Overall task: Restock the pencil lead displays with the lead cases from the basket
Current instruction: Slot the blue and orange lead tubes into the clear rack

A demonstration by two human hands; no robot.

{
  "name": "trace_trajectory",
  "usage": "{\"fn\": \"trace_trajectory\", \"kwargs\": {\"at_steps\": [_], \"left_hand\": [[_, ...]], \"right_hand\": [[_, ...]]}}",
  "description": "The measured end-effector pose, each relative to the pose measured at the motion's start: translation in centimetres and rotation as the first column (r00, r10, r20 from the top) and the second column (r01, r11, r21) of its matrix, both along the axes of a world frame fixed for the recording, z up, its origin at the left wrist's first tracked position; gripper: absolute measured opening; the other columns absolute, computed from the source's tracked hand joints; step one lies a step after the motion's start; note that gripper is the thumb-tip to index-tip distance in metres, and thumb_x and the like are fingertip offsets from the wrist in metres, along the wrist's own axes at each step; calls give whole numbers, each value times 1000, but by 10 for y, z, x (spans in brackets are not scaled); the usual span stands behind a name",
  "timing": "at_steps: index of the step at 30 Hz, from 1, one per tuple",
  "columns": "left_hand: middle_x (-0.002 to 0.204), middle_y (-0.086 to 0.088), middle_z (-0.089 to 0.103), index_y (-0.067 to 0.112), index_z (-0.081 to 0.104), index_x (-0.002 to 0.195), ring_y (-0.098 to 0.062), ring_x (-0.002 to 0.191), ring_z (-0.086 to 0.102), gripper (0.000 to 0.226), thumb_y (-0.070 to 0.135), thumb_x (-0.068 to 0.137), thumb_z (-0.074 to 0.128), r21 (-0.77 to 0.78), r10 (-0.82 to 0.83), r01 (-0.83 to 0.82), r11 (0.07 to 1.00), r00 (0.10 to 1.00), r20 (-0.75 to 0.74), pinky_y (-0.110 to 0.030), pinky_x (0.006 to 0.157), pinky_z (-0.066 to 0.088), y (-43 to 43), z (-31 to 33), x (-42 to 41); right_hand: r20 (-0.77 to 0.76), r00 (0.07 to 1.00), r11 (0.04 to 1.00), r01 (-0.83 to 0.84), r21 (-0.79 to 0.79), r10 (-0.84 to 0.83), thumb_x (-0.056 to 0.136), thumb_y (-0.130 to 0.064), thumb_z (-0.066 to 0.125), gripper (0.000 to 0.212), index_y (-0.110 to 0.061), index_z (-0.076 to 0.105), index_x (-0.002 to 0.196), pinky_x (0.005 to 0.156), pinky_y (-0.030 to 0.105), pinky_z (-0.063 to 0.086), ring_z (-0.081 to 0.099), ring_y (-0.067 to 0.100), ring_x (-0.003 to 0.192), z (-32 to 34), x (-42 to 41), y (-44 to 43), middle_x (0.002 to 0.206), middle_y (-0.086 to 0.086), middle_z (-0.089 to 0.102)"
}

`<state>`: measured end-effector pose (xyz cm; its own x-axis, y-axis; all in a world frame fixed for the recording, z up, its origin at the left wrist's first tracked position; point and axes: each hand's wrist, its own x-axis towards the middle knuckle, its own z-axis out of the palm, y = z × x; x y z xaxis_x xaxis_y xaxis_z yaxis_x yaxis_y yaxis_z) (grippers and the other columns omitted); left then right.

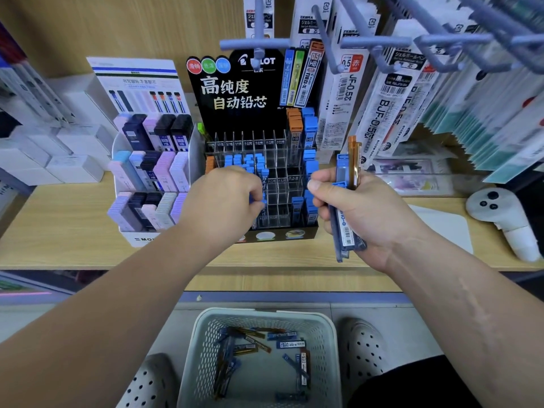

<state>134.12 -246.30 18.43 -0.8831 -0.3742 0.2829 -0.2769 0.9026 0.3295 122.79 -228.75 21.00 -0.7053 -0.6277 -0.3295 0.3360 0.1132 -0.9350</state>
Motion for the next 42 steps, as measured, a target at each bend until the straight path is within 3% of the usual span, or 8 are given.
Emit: {"fn": "trace_trajectory", "kwargs": {"at_steps": [4,7,10,15,21,25,35,42], "left_hand": [[49,12,42,20,67,71,-11,57,50,20,30,84,78,121,33,-24,992,997,-71,-35,63,52,-10,12,6],[52,8,48,22,63,73,-10,53,48,31,43,70,86,199,-25,16,980,999,39,-32,57,49,-22,25,18],[55,11,44,23,52,66,-9,56,46,47,52,57,87,78,-54,45,996,991,121,-31,53,43,-28,22,26],[61,9,45,22,42,63,-15,57,44,51,49,66,86,-91,6,4,996,994,112,-25,49,24,-31,5,26],[61,10,46,24,43,63,-6,59,43,47,40,69,86,-28,-49,53,998,989,140,-25,50,29,-29,5,25],[60,8,46,22,43,63,-14,62,47,50,49,65,85,-9,-70,72,997,987,146,-28,51,36,-22,3,22],[58,9,38,27,30,60,-16,55,39,58,52,70,82,-83,-69,80,993,989,130,-26,49,21,-27,-2,19],[56,9,33,29,24,59,-20,54,40,56,64,65,68,-119,-154,168,979,981,119,-27,49,27,-33,0,19]], "right_hand": [[4,1000,1000,1,-3,-1,91,-12,73,13,-13,68,103,49,22,45,53,15,57,1,0,0,70,2,63],[-13,1000,1000,-11,8,11,91,-14,74,10,-16,69,99,52,23,45,54,15,58,0,0,-1,70,1,64],[-16,1000,1000,-25,11,25,90,-14,74,10,-16,69,98,53,24,45,54,15,58,-2,2,-2,69,1,64],[-18,999,999,-34,10,34,91,-14,74,10,-16,68,99,51,22,44,54,16,59,-4,5,-4,69,0,64],[-4,1000,999,-29,13,30,91,-12,73,9,-16,68,97,50,20,45,54,14,59,-4,7,-4,68,0,63],[-6,1000,999,-28,15,28,91,-12,74,10,-16,69,98,50,21,45,54,14,59,-5,6,-4,68,0,64],[-13,999,998,-48,29,48,90,-16,75,12,-17,69,100,51,24,44,55,16,60,-8,5,-1,71,1,64],[43,998,999,-48,17,47,90,-18,75,12,-20,63,90,51,23,44,54,16,61,-10,8,0,71,1,62]]}}
